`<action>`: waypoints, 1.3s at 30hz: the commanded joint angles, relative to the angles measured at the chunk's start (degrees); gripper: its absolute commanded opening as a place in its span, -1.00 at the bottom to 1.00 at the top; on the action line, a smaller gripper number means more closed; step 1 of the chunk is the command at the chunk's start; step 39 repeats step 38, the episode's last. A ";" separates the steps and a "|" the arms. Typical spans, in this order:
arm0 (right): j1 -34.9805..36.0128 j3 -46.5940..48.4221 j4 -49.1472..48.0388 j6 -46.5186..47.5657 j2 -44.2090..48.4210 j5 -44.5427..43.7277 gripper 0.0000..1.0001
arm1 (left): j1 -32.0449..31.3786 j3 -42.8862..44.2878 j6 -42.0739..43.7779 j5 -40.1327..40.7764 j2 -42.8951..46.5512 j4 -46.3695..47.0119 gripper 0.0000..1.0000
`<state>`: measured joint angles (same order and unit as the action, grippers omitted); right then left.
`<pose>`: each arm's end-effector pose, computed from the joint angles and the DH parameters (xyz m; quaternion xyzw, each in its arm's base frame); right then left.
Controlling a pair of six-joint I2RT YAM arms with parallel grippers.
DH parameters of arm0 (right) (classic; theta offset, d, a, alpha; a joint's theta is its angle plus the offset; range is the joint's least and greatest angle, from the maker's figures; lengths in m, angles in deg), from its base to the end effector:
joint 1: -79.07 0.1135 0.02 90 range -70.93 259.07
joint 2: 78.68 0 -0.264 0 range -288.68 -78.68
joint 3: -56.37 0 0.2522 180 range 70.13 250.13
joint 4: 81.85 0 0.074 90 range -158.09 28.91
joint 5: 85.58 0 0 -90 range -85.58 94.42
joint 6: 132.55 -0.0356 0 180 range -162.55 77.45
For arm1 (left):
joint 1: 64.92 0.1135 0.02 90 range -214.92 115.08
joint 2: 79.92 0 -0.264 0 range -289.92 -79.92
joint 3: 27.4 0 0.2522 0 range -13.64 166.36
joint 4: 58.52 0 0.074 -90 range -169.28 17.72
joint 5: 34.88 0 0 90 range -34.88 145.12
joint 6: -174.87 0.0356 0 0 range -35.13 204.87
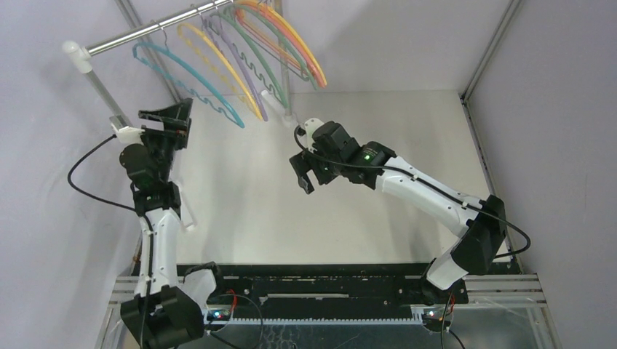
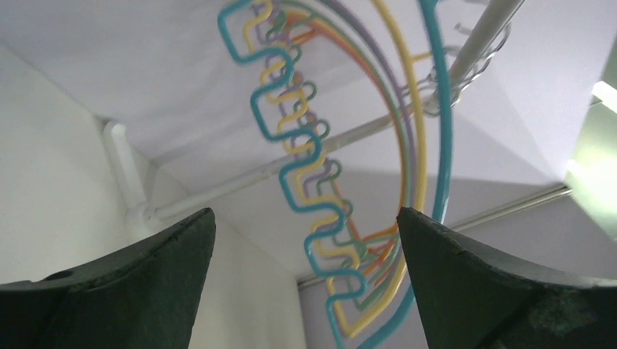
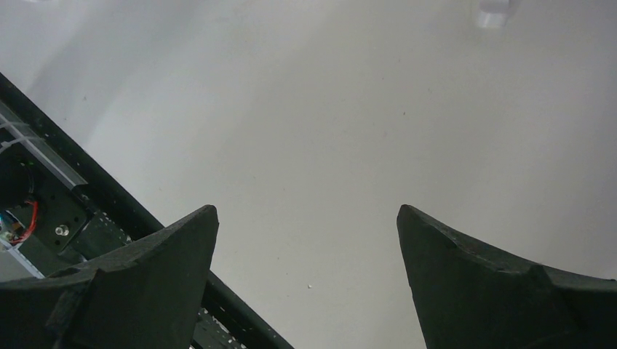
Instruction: Organize the hangers
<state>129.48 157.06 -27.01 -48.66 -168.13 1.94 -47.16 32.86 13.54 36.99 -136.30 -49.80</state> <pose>0.2205 0.2642 0.3511 -0.3386 0.8543 0.1690 0.3563 0.2231 0.0598 0.3739 -0.3455 0.5263 -0.4352 0.6436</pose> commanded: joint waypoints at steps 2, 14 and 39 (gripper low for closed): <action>-2.40 -3.13 -3.25 -2.00 3.78 0.18 1.00 | 0.17 1.20 18.56 -6.08 5.89 -22.25 0.99; -11.17 -10.80 -4.71 -5.61 6.95 -3.37 1.00 | -3.38 0.03 42.42 6.39 9.75 -45.17 0.99; -37.66 -17.59 -18.28 -3.30 4.22 3.23 1.00 | -13.01 -4.51 47.19 14.78 6.60 -40.65 0.99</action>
